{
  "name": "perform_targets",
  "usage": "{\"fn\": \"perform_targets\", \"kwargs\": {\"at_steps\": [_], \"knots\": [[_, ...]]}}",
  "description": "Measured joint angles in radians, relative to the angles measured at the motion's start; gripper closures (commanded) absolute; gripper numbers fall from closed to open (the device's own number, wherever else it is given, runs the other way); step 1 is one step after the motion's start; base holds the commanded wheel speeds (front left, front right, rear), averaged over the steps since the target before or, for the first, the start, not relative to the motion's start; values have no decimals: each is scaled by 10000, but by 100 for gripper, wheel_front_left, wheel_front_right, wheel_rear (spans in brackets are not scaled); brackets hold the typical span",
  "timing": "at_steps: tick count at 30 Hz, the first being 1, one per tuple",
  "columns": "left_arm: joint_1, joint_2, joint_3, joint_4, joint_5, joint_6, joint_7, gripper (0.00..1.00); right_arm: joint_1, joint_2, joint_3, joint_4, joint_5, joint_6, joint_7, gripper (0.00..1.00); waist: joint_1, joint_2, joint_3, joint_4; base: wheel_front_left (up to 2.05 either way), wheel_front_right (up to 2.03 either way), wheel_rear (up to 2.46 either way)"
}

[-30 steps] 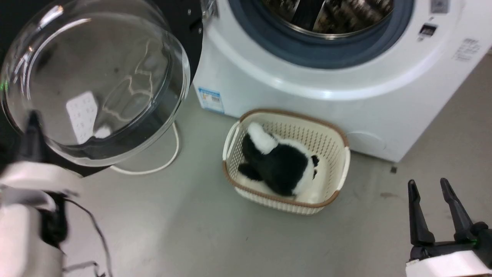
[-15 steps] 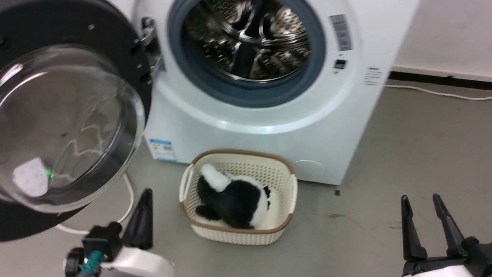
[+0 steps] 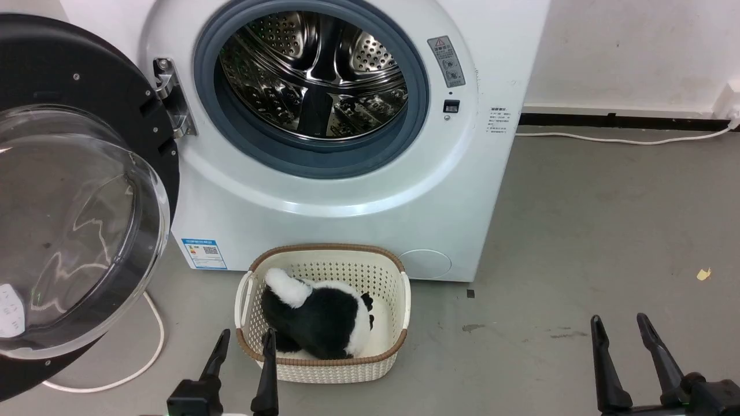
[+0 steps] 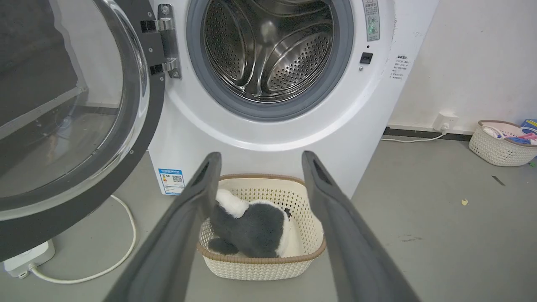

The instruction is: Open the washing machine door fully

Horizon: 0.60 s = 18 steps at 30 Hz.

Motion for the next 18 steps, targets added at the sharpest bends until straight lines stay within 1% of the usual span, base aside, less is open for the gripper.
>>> {"fn": "perform_targets", "kwargs": {"at_steps": [4, 11, 14, 18], "knots": [[187, -198, 75, -230, 100, 15, 0, 0, 56, 0, 0, 59, 54, -2, 0, 0, 0, 0, 6, 10, 0, 0, 0], [264, -286, 234, -548, 357, -12, -6, 0, 58, 0, 65, 171, 50, 0, 0, 0, 1, 1, 8, 86, 0, 0, 0], [264, -378, 439, -608, 529, -77, -10, 0, 58, 8, 245, 297, -209, 0, 0, 0, 1, 0, 15, 114, 0, 0, 0], [265, -464, 527, -610, 589, -98, -10, 0, 57, 8, 234, 324, -209, 0, 0, 0, 0, 0, 12, 145, 0, 0, 0]]}}
